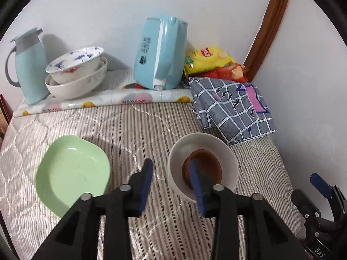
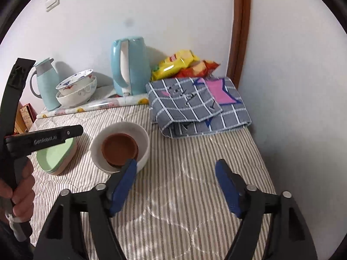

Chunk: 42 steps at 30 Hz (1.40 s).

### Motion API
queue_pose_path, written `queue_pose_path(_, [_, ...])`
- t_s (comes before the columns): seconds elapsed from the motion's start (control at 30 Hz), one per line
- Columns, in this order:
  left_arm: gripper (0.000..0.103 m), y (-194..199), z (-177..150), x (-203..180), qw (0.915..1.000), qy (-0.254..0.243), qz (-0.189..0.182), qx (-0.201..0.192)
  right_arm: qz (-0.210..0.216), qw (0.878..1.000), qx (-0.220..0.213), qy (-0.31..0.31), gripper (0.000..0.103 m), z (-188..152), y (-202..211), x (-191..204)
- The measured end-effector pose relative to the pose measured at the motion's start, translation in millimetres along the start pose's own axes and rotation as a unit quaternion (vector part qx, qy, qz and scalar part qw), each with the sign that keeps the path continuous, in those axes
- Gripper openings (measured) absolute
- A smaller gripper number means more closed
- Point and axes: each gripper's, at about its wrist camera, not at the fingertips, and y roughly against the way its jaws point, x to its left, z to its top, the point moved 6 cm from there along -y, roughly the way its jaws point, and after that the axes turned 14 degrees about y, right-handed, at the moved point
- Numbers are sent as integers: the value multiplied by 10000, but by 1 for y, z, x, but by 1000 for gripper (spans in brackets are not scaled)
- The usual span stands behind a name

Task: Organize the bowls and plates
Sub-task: 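Move the left tool back and over to the white bowl rim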

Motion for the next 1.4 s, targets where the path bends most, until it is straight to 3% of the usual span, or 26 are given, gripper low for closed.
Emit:
queue_pose_path(0.13, [52, 16, -1, 3, 9998, -88, -14, -194, 44, 9999, -23, -110, 87, 5, 4, 5])
queue_pose_path(0.3, [59, 31, -1, 9, 9989, -204, 158, -385, -209, 9996, 24, -206, 88, 5, 8, 8])
queue_pose_path(0.43, [68, 42, -2, 14, 9984, -219, 249, -450, -60, 9993, -53, -352, 88, 3, 12, 11])
queue_pose_path(0.5, [68, 48, -1, 16, 9977, -265, 347, -519, -35, 9990, -63, -435, 88, 2, 15, 12])
queue_pose_path(0.67, [69, 59, -3, 20, 9979, -360, 131, -518, -81, 9984, -100, -542, 88, 1, 24, 19])
queue_pose_path(0.87, [69, 68, 2, 27, 9967, -415, 222, -658, -120, 9991, 290, -296, 88, 0, 23, 37])
queue_pose_path(0.97, [69, 72, 5, 30, 9968, -395, 185, -665, -74, 9992, 248, -293, 88, 2, 24, 43])
queue_pose_path(1.27, [69, 59, 6, 30, 9988, -419, 68, -243, -172, 9991, 197, -341, 88, 9, 22, 41])
queue_pose_path(1.4, [69, 46, 5, 31, 9989, -412, 193, -145, -266, 9990, 170, -322, 88, 12, 16, 38])
